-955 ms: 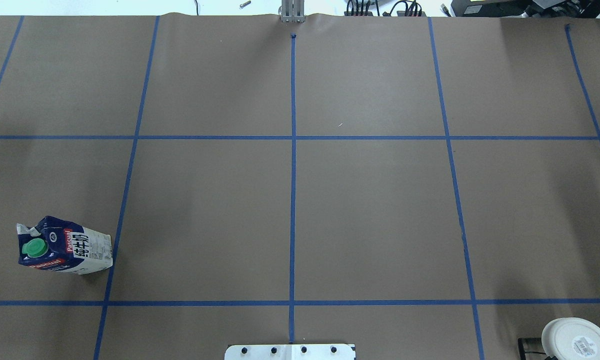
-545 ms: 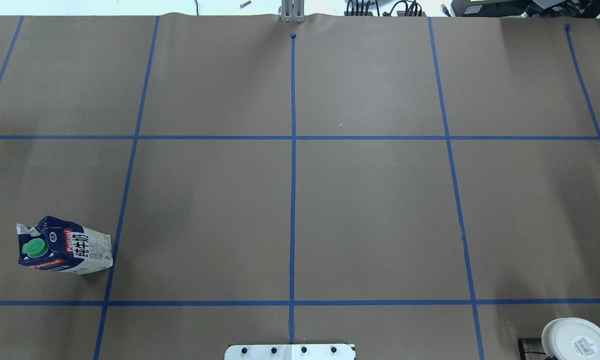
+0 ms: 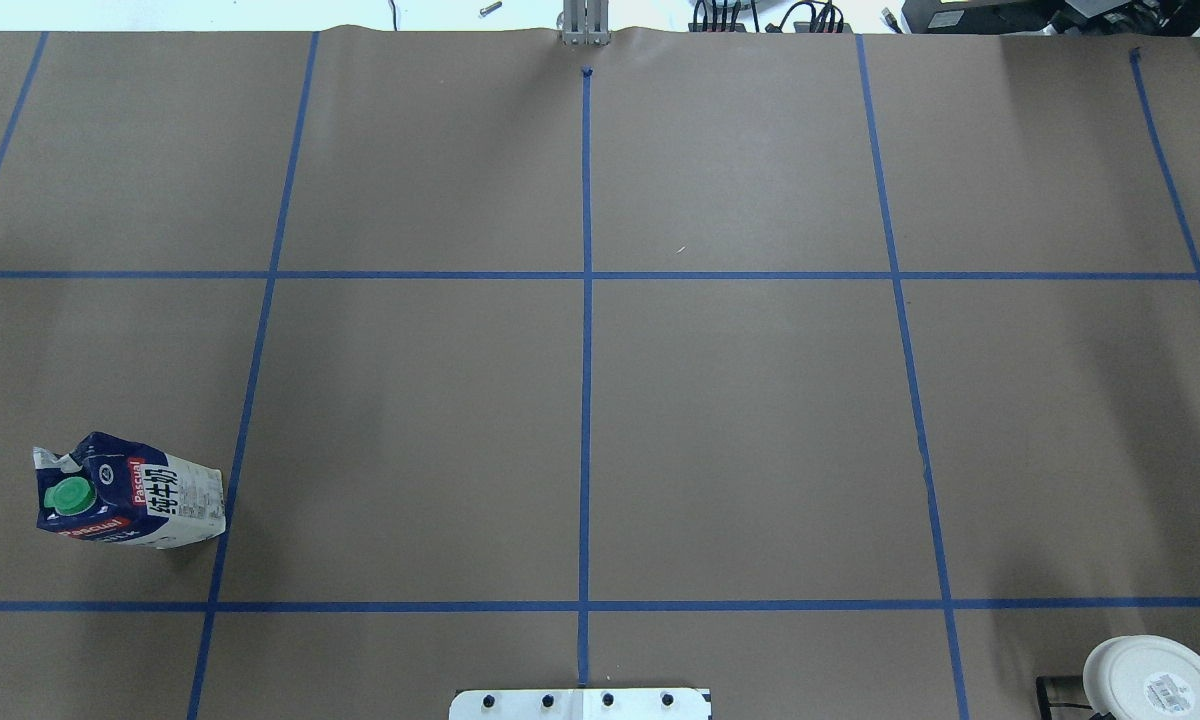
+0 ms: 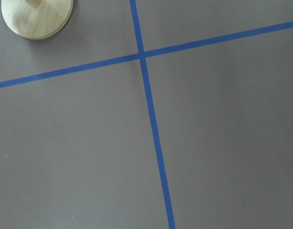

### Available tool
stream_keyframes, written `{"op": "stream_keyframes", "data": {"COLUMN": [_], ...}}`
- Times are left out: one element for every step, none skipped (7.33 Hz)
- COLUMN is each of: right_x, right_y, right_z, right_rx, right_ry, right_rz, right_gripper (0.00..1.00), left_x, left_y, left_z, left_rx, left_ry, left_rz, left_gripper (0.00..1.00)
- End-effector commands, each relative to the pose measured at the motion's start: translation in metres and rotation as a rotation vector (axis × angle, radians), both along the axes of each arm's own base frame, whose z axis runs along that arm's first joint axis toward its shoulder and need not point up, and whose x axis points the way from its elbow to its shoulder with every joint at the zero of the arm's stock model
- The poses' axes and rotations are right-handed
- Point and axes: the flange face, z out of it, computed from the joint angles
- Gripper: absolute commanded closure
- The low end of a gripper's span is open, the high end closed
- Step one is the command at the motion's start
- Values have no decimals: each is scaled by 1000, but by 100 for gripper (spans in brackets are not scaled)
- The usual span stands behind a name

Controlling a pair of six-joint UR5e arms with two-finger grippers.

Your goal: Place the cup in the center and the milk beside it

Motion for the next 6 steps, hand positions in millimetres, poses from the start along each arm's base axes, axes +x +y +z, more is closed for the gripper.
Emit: {"op": "stream_keyframes", "data": {"right_x": [-2,-3,-4,-4,-5,-7], "right_y": [-34,-30,-28,-19,-12,-4], "right_z": [-29,-25,-7,35,72,101], "right_rx": [64,73,113,129,154,151], "right_ry": [-12,-31,-35,-36,-42,-43], "right_rz": [-5,-13,-15,-14,-12,-18], "right_gripper": [0,0,0,0,0,0], "left_x": [-1,1,0,0,0,0], "left_y": [-32,-55,-57,-57,-56,-56], "left_z": [-24,-36,-28,-27,-29,-29], "left_rx": [68,135,173,180,183,185], "left_ry": [1,6,11,12,13,13], "left_rz": [-5,-7,-10,-11,-10,-10], "left_gripper": [0,0,0,0,0,0]}}
